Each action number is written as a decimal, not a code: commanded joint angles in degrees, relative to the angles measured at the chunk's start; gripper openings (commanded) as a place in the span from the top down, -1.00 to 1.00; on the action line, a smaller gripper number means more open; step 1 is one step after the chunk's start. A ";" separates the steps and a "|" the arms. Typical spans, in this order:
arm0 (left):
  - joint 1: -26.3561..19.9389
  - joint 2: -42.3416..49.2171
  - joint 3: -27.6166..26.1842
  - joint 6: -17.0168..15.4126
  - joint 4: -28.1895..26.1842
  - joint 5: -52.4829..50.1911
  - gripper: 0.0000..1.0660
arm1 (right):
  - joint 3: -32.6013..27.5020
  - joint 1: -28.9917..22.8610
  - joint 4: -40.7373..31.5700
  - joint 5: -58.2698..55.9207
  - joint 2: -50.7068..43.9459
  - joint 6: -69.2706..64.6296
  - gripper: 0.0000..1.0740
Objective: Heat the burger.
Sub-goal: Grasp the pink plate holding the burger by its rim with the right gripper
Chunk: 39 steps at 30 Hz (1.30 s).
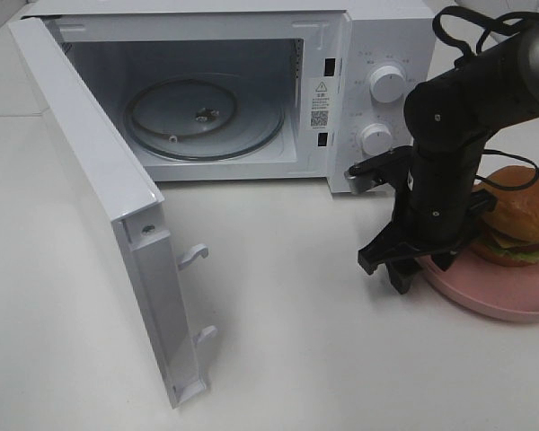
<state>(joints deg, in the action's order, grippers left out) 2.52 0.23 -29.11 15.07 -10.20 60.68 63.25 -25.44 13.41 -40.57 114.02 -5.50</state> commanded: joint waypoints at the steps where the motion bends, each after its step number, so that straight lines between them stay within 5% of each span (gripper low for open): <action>1: 0.17 1.15 0.11 0.00 -0.11 -0.57 0.99 | 0.00 0.17 0.00 0.23 0.34 1.03 -0.03; 16: 0.17 1.15 0.11 0.00 -0.11 -0.57 0.99 | 0.00 0.17 0.00 0.57 0.34 0.86 -0.25; 33: 0.17 1.15 0.11 0.00 -0.11 -0.57 0.99 | 0.00 0.17 -1.49 0.80 2.29 2.18 -0.25; 39: 0.17 1.15 0.11 0.00 -0.11 -0.57 0.99 | 0.06 0.17 -1.49 0.80 3.50 2.23 -0.10</action>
<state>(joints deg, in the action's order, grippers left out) 2.52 0.23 -29.11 15.07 -10.20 60.68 63.83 -25.44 11.63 -39.82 115.85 -3.78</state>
